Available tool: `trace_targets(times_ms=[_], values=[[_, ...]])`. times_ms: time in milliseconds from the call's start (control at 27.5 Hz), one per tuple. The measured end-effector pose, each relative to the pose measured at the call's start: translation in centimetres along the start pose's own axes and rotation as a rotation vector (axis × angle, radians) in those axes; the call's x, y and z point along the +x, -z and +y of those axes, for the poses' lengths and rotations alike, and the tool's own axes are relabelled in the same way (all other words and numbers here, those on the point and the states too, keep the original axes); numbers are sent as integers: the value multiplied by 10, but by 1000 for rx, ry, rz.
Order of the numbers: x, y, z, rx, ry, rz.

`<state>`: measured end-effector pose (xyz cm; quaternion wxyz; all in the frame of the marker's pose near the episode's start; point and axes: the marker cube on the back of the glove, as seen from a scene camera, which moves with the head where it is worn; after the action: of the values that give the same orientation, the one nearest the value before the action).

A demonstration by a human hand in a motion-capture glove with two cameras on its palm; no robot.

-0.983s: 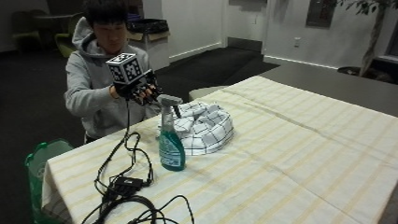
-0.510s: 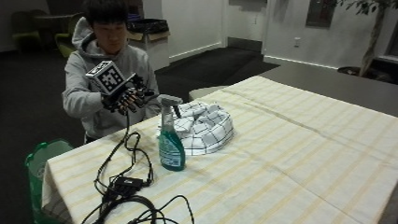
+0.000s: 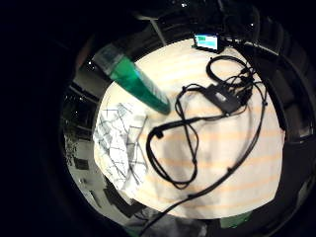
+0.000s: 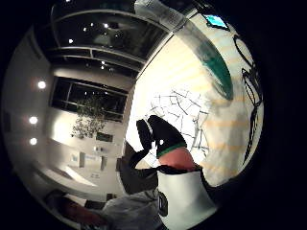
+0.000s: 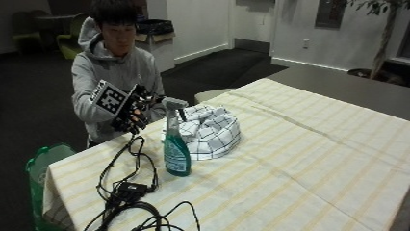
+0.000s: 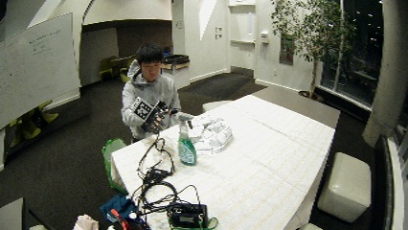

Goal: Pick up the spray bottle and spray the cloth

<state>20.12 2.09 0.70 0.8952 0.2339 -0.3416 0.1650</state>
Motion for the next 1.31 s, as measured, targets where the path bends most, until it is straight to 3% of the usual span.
trace_targets(times_ms=[510, 765, 1311], values=[[-3, -40, -59, 31, -85, -124], [-10, -52, -77, 210, -55, -234], [-3, -8, -53, 305, -103, -132]])
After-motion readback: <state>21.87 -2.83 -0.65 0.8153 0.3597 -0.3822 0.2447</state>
